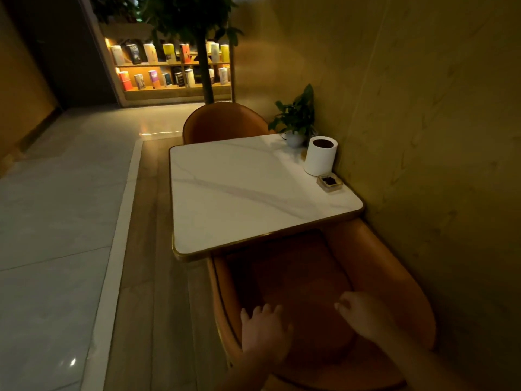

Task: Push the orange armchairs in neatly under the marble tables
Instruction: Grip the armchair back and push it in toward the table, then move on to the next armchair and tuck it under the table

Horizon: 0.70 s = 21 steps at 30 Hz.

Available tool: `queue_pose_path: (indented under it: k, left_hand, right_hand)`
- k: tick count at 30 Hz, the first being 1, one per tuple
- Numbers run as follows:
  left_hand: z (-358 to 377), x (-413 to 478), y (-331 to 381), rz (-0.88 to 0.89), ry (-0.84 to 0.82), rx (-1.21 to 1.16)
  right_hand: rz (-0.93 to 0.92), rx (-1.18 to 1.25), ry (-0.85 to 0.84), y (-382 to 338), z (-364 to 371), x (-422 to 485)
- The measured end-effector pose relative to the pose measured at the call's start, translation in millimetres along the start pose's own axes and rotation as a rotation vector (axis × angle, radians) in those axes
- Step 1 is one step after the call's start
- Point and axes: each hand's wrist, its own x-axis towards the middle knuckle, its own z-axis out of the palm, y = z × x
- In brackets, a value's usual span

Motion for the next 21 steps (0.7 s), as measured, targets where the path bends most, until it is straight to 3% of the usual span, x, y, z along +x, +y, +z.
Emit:
queue_pose_path:
  k: [5,11,16,21]
  left_hand:
    - [-39.3,-3.7,-40.2,0.108,0.047,0.033]
    - [-81.3,1.8,-104.9,0.095,0.08,0.02]
    - [-139.3,48.7,-164.7,0.059,0.173,0.047]
    - [-199.5,109.9,-224.3,0.002,0.176,0.107]
  right_hand:
    - [0.039,-0.015,-0.019,-59.6,-20.0,7.4]
    - [0.008,0.054,0.057,-128.3,-27.4,31.4]
    - [-0.033,0.058,0.181,-198.4,-48.2,101.8]
    - [-0.098,0.094,0.172,-275.5,-53.6,187.6]
